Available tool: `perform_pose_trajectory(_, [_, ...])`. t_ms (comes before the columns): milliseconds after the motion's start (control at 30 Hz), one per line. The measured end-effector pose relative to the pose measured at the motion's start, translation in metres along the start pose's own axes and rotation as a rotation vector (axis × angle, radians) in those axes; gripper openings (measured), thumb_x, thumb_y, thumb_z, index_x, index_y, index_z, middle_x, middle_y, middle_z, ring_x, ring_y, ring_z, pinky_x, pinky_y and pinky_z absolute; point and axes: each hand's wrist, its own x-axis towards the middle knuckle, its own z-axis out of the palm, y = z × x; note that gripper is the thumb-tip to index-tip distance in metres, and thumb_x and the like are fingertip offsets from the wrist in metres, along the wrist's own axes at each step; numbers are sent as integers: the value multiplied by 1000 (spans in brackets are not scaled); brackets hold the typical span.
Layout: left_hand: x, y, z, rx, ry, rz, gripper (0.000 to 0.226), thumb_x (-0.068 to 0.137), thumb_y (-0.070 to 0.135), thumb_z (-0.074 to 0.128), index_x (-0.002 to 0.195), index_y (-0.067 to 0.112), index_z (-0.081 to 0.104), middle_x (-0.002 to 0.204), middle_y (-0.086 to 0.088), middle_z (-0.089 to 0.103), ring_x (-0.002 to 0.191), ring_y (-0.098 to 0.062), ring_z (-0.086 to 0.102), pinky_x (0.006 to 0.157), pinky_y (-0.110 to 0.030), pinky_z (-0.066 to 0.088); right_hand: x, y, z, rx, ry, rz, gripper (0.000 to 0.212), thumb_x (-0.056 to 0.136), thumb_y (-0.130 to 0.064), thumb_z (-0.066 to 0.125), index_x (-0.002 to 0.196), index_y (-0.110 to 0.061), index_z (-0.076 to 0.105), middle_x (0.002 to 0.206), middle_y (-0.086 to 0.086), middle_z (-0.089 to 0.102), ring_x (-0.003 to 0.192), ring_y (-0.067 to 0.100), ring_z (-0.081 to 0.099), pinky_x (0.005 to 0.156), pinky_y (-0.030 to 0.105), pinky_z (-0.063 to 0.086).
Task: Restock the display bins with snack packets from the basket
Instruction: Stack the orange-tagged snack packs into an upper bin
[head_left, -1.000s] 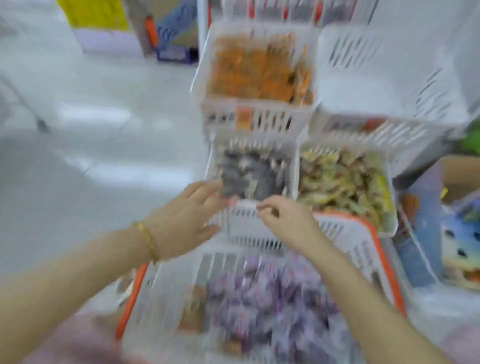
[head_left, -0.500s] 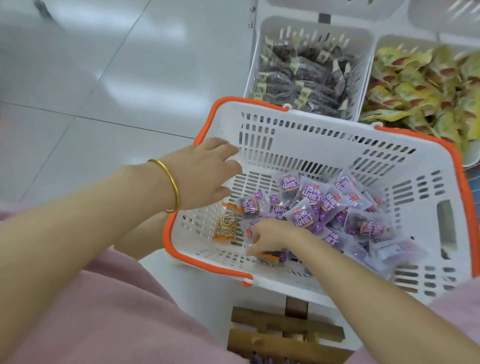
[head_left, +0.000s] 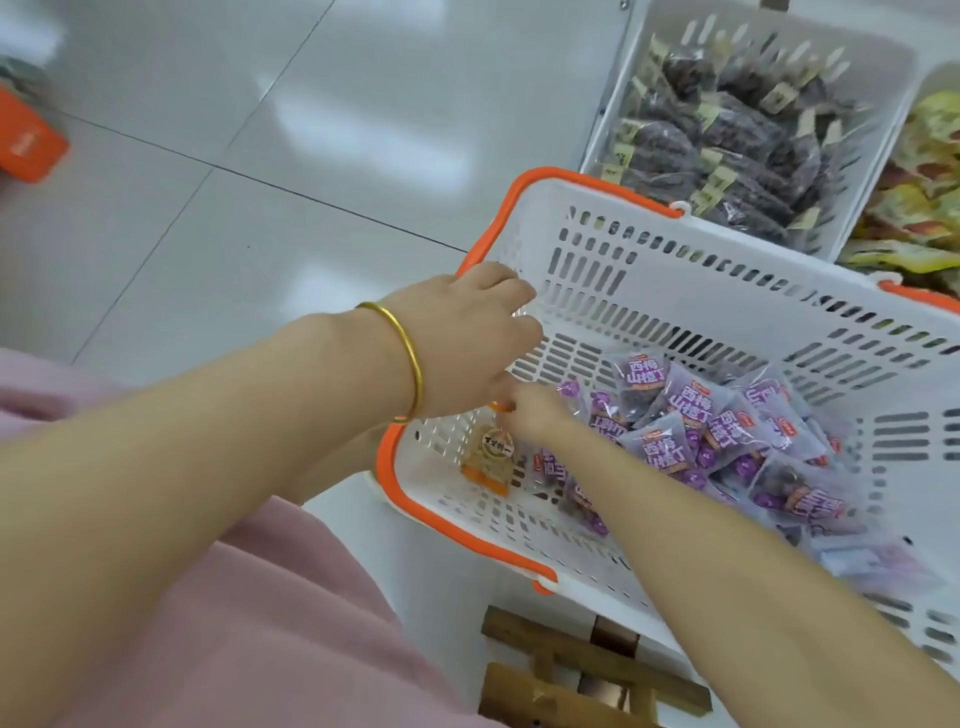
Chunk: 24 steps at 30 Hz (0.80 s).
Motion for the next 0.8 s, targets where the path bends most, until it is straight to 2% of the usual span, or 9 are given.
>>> perform_pose_trajectory(100, [1, -2, -4, -8, -2, -7, 45, 95, 38, 41, 137, 21, 38, 150, -5, 21, 140, -22, 14, 107, -38, 34, 5, -6, 11, -132, 60, 58, 16, 94, -24, 51, 104, -13, 58, 107, 14, 55, 103, 30, 54, 76, 34, 43])
perform_pose_trajectory(167, [3, -2, -7, 4, -1, -7, 44, 96, 38, 40, 136, 21, 38, 149, -5, 24, 139, -22, 16, 107, -38, 34, 2, -8, 9, -175, 117, 51, 12, 93, -24, 55, 97, -15, 60, 110, 14, 49, 105, 30, 50, 78, 35, 43])
perform_pose_trajectory(267, [8, 2, -12, 30, -47, 2, 45, 96, 38, 38, 137, 20, 37, 149, -6, 23, 138, -23, 18, 107, -38, 34, -15, 2, -7, -91, 164, -78, 31, 91, -20, 57, 63, -15, 45, 80, 6, 50, 81, 24, 47, 63, 32, 37])
perform_pose_trajectory(367, [18, 6, -23, -3, -97, -41, 48, 96, 38, 39, 139, 17, 33, 147, -8, 26, 135, -27, 25, 107, -40, 33, -51, 16, -57, 114, 202, -197, 27, 89, -14, 59, 65, -10, 48, 66, 1, 45, 69, 20, 44, 60, 32, 32])
perform_pose_trajectory(467, [38, 22, -46, -218, -74, -113, 54, 94, 40, 45, 138, 11, 34, 142, -12, 35, 129, -29, 37, 105, -39, 33, -107, 34, -125, 308, 259, -230, 12, 89, -14, 62, 85, -3, 61, 82, 6, 57, 76, 18, 53, 69, 33, 42])
perform_pose_trajectory(567, [61, 47, -69, -627, -65, -109, 74, 85, 55, 51, 142, 14, 29, 141, -7, 43, 122, -22, 48, 102, -31, 37, -168, 53, -184, 408, 383, -262, 11, 88, -10, 64, 79, -6, 59, 77, 4, 58, 70, 14, 55, 63, 24, 44])
perform_pose_trajectory(633, [76, 65, -84, -896, -106, -50, 87, 68, 71, 54, 137, 21, 38, 121, -3, 57, 102, -16, 57, 93, -33, 45, -206, 62, -210, 469, 439, -272, 14, 88, -7, 63, 76, -11, 58, 73, 3, 57, 63, 9, 55, 59, 19, 45])
perform_pose_trajectory(700, [86, 81, -97, -1057, -120, 38, 71, 63, 74, 63, 111, 22, 55, 94, -3, 58, 79, -15, 55, 75, -34, 49, -235, 69, -228, 507, 520, -270, 18, 87, -6, 64, 73, -15, 56, 69, 2, 57, 60, 7, 55, 60, 20, 48])
perform_pose_trajectory(800, [97, 103, -112, -1306, -106, 128, 31, 74, 44, 67, 93, 22, 56, 88, -4, 60, 73, -12, 58, 63, -22, 50, -262, 83, -241, 465, 646, -231, 16, 87, -11, 66, 72, -13, 58, 69, 7, 59, 62, 13, 57, 68, 37, 53])
